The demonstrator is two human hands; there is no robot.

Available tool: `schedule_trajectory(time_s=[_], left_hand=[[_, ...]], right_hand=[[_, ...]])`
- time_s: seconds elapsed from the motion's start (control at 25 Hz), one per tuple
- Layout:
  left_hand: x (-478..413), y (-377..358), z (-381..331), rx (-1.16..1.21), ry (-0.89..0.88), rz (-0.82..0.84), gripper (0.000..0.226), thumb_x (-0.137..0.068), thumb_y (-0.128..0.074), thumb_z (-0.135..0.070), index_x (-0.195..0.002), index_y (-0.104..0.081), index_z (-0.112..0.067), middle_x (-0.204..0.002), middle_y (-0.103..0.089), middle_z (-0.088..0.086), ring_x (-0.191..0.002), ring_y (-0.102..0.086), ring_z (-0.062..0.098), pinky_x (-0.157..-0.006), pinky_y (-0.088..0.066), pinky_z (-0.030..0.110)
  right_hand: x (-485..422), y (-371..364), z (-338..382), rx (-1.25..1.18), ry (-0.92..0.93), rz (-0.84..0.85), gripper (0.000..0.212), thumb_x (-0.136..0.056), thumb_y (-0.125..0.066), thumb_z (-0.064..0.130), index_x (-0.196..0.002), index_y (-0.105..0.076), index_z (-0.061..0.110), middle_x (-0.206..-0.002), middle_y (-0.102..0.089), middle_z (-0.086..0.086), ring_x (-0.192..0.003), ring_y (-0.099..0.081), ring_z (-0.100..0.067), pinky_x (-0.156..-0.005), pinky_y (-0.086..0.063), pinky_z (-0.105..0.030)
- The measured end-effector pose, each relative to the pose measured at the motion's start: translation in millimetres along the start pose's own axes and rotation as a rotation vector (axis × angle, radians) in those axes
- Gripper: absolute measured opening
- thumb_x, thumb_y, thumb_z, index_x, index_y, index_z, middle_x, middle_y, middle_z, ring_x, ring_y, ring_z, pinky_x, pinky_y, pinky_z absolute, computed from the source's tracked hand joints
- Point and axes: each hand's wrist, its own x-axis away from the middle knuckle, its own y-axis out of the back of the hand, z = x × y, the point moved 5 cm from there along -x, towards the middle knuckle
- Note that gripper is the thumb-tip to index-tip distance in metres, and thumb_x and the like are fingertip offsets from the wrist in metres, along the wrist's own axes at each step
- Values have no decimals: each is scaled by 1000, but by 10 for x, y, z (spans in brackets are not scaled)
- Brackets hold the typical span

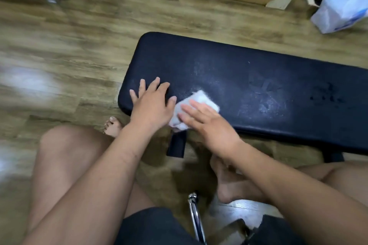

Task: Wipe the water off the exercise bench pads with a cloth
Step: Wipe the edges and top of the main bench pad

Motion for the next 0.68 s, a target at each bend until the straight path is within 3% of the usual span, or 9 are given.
schedule_trajectory(time_s=[0.16,0.24,0.4,0.48,0.56,0.6,0.68], left_hand=[[-36,-100,-48,-201,-32,86,78,-89,-51,-65,-154,-20,-35,-167,-3,1,-149,6,45,-117,-2,67],[-33,-65,-65,-232,-36,57,79,-87,-53,-67,-153,-23,-36,-166,-7,1,-149,0,46,-117,-7,68],[-29,48,1,-37,-2,-93,65,-91,-56,-55,-148,-39,-29,-162,-27,3,-149,-19,35,-120,-17,55],[14,117,94,185,35,-235,54,-94,-57,-41,-143,-49,-19,-156,-38,11,-146,-29,31,-120,-21,49],[75,219,137,193,75,-320,48,-94,-57,-35,-139,-54,-18,-155,-41,11,-149,-25,29,-122,-12,49],[73,242,136,166,103,-315,48,-94,-56,-35,-140,-53,-21,-156,-38,9,-150,-20,28,-123,-6,49],[54,233,150,92,130,-212,52,-95,-53,-39,-145,-46,-24,-162,-27,7,-152,-10,29,-121,-2,51]], right_hand=[[1267,342,-875,61,-289,32,70,-81,-68,-4,-142,-42,19,-147,-44,-8,-139,-34,-29,-113,-25,-40],[1349,384,-901,116,-298,31,67,-80,-58,-10,-140,-41,14,-144,-47,-12,-136,-38,-33,-113,-24,-40],[239,86,-46,174,-31,78,59,-78,-36,10,-134,-53,6,-141,-50,-17,-132,-42,-42,-112,-30,-52],[-545,-88,552,151,77,157,55,-87,-34,15,-141,-43,7,-150,-37,-20,-140,-28,-42,-114,-20,-56],[-1118,-52,860,159,-17,270,57,-98,-32,21,-151,-16,8,-159,-12,-20,-146,-7,-38,-117,-2,-51],[-1230,-5,854,150,-37,279,58,-99,-31,22,-152,-12,8,-159,-10,-18,-147,-5,-34,-117,-1,-48],[-1052,65,648,39,0,181,55,-94,-38,17,-147,-30,7,-155,-28,-17,-144,-23,-32,-118,-15,-43]])
